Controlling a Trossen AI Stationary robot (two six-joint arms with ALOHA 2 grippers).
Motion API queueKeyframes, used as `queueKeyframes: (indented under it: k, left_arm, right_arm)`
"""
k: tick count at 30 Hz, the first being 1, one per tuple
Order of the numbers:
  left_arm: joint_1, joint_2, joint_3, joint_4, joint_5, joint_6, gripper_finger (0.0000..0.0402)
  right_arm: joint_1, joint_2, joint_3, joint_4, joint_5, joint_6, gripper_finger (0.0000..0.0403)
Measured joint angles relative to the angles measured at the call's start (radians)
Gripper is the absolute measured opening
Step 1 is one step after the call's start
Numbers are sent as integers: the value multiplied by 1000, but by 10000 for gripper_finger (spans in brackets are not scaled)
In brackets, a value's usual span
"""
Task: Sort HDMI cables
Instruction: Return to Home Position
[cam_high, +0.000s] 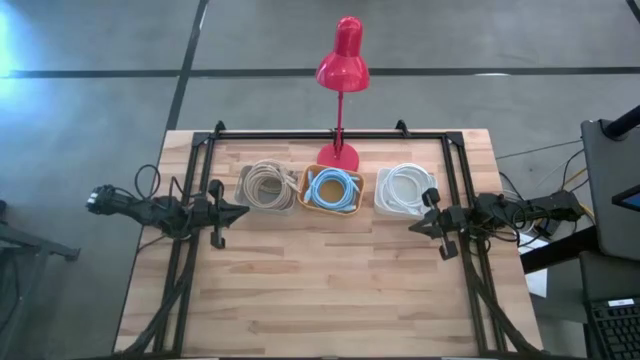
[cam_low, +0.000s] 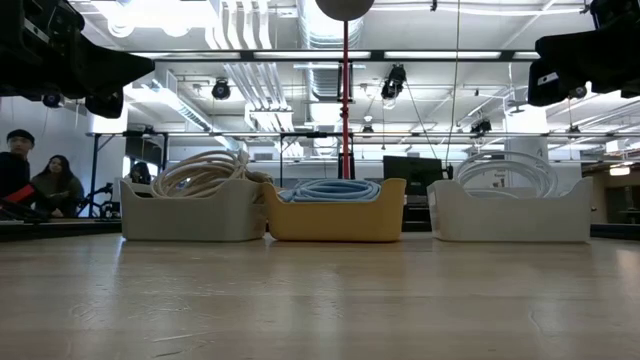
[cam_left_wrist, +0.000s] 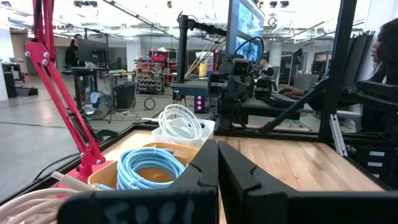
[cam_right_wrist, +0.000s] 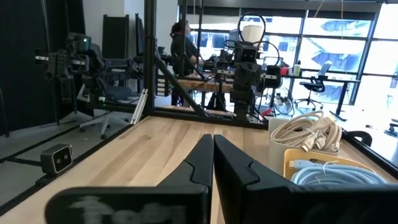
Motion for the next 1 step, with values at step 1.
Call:
queueKeyframes:
  k: [1]
  left_arm:
    - [0,0,0,0,0,0,0]
  right_arm:
    - [0,0,0,0,0,-2,8]
